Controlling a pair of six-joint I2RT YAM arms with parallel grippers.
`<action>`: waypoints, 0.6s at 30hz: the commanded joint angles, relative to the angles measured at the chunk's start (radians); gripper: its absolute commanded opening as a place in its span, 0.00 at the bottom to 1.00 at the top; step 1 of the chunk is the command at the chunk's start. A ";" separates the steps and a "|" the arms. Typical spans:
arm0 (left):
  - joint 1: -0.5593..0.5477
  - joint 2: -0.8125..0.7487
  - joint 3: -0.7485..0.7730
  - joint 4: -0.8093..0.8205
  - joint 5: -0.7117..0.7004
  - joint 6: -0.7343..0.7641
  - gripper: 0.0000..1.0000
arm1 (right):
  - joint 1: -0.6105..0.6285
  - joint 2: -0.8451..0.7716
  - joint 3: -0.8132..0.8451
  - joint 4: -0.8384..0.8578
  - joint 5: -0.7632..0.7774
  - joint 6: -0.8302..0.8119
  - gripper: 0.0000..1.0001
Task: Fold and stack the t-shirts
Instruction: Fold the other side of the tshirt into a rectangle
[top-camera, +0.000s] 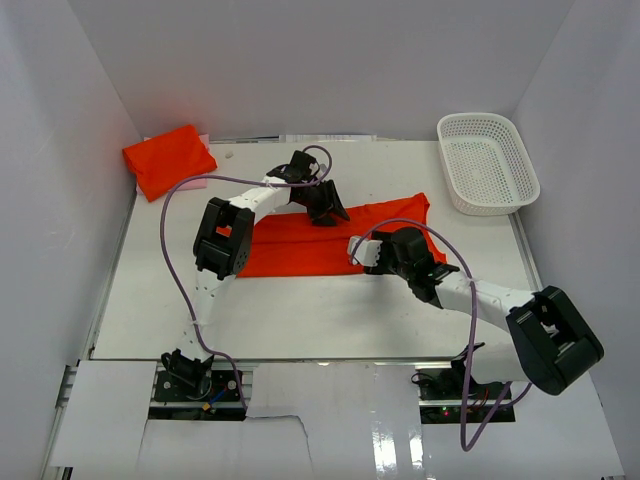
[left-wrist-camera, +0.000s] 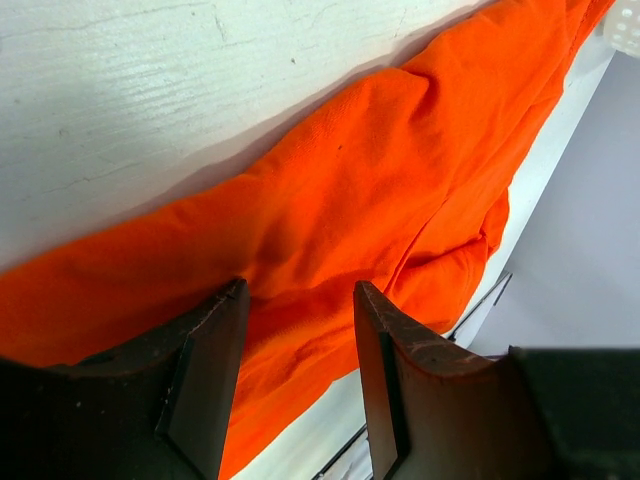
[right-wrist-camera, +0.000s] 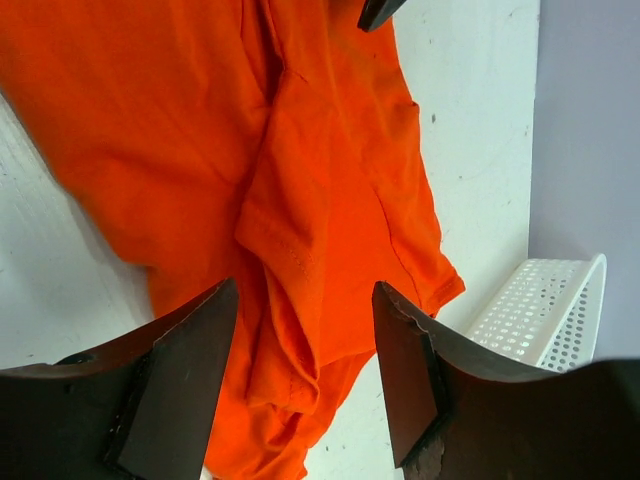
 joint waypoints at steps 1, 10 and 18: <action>-0.023 -0.043 -0.029 -0.036 -0.021 0.013 0.57 | -0.009 0.020 -0.001 0.018 0.008 -0.023 0.62; -0.023 -0.052 -0.032 -0.036 -0.016 0.016 0.57 | -0.029 0.106 0.002 0.112 0.031 -0.052 0.61; -0.023 -0.049 -0.029 -0.036 -0.011 0.016 0.57 | -0.046 0.169 -0.007 0.247 0.083 -0.084 0.61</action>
